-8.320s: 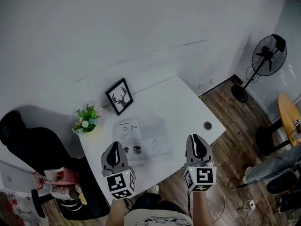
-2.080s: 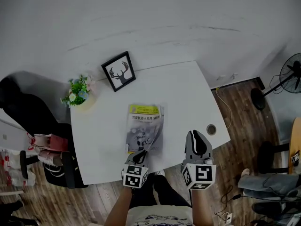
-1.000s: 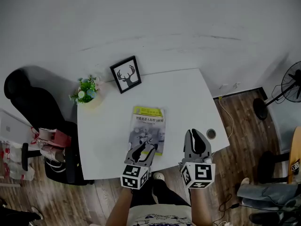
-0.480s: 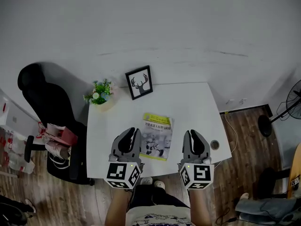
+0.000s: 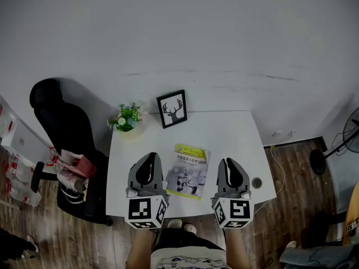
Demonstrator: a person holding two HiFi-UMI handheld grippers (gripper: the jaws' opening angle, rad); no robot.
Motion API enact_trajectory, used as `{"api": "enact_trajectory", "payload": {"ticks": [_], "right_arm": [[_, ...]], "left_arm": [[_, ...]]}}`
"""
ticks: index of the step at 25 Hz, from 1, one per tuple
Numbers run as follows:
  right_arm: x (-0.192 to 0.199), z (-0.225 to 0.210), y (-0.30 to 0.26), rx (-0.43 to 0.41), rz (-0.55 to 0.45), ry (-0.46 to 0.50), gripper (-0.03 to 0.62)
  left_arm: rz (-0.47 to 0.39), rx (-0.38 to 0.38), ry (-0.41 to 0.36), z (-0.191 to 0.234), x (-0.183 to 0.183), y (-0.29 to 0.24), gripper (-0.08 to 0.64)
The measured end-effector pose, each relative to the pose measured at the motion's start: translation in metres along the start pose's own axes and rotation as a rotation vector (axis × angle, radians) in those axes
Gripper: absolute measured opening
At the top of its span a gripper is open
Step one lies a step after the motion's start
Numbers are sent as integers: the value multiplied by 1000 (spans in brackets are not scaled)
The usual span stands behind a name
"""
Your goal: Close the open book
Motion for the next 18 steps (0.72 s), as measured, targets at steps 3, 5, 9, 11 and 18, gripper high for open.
{"api": "enact_trajectory", "payload": {"ticks": [3, 5, 9, 11, 18], "right_arm": [[-6, 2, -3, -6, -11, -2, 48], [-8, 2, -3, -6, -15, -2, 48], [-11, 3, -5, -4, -21, 4, 48], [-12, 3, -6, -3, -24, 4, 48], [-14, 1, -11, 12, -24, 11, 48]], "left_arm": [[-12, -23, -23, 3, -7, 1, 31], [-14, -32, -30, 5, -9, 2, 31], [-18, -39, -38, 9, -12, 4, 32], [-20, -40, -39, 11, -13, 4, 31], [-14, -32, -38, 14, -12, 0, 31]]}}
Point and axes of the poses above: the fingertips, and each gripper's own axes: y backward along the fingers, z to its left, x out of its underside, the point moved 1 cm from there along y, backward along the fingers, and after that the axes turned 1 degree about z, right-handed, at the moved point
